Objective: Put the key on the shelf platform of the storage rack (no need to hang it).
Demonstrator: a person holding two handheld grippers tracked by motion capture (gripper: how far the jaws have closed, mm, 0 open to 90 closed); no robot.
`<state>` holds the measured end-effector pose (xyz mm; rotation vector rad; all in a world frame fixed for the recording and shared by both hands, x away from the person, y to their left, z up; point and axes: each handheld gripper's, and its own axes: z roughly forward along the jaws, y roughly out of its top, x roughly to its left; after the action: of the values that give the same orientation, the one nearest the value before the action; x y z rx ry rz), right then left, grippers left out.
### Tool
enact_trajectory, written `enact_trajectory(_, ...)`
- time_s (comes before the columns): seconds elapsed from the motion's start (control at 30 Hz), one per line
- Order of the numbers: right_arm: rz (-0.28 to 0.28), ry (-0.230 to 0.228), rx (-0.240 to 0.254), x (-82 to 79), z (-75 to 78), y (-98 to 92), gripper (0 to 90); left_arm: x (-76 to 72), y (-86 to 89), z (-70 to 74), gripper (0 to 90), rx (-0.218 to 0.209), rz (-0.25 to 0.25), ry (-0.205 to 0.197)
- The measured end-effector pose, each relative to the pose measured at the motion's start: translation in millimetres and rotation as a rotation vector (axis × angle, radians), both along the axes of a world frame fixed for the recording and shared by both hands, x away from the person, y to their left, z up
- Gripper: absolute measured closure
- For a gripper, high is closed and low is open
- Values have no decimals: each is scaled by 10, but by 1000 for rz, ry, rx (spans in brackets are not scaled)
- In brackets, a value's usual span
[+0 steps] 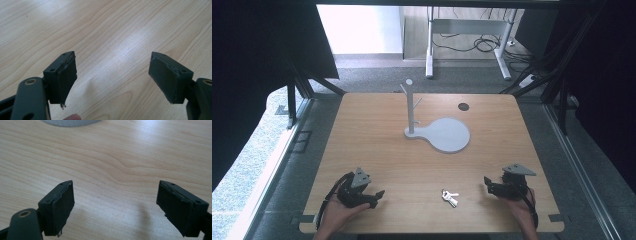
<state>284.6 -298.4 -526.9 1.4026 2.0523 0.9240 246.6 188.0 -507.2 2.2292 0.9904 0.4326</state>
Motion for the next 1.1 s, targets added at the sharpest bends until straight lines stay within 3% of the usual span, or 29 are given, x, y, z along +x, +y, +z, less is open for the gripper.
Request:
enact_trajectory(0.23, 8, -4, -9, -22, 43, 15, 171, 10, 7, -9, 226, 4, -7, 7)
enact_trajectory(0.53, 59, 15, -14, -65, 63, 5, 211, 9, -11, -19, 225, 7, -10, 10)
enact_trajectory(0.7, 79, 16, 16, -85, 121, -5, 238, 10, -11, -21, 225, 9, -9, 10)
enact_trajectory(1.1, 118, 18, 29, -125, 216, 17, 273, 15, -5, -27, 225, 10, -4, 13)
